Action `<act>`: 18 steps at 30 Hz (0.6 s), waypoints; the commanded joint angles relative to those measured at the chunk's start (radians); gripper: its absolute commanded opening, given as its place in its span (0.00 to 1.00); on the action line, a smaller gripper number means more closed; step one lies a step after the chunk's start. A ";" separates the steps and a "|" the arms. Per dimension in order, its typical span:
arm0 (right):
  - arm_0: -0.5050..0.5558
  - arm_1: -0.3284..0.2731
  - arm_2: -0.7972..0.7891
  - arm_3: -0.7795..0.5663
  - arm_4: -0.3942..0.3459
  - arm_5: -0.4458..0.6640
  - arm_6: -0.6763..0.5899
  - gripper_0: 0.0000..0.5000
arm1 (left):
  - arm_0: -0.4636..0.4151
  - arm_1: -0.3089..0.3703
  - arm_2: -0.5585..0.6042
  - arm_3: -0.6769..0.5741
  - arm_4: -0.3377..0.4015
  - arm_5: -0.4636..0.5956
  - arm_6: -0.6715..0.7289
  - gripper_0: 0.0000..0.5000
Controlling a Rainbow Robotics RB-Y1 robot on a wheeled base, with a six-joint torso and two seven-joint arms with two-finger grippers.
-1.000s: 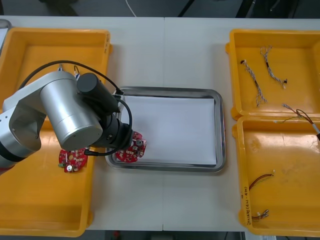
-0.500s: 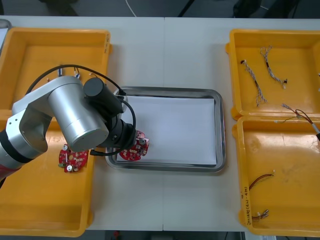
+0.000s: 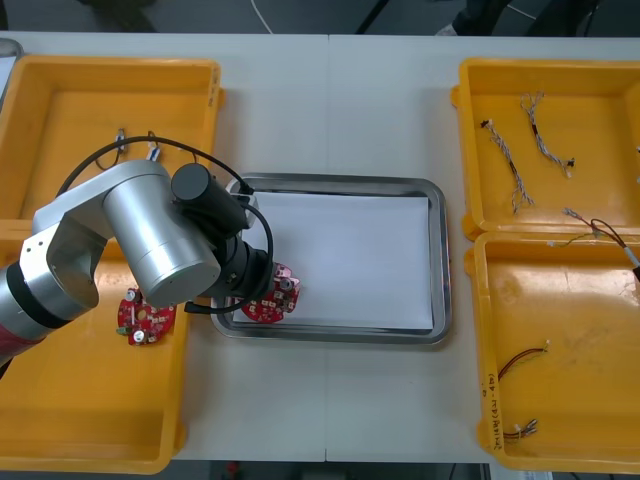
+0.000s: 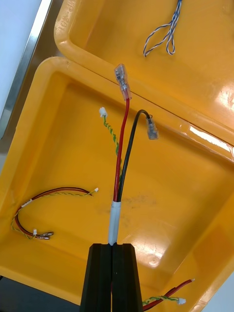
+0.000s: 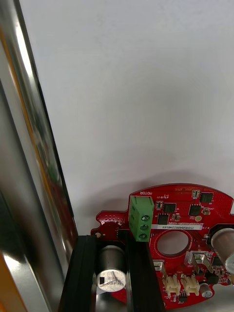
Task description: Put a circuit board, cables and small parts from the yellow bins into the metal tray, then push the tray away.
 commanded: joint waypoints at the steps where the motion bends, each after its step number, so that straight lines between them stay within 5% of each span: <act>1: -0.015 -0.010 0.011 -0.028 0.008 0.004 0.028 0.00 | -0.038 -0.019 -0.015 -0.008 -0.008 -0.020 0.010 0.46; 3: -0.017 -0.010 0.011 -0.028 0.006 0.004 0.028 0.00 | -0.038 -0.018 -0.015 -0.010 -0.006 -0.026 0.019 1.00; 18: -0.017 -0.012 0.011 -0.026 0.005 0.004 0.028 0.00 | -0.040 -0.019 0.023 -0.094 0.018 -0.002 0.079 1.00</act>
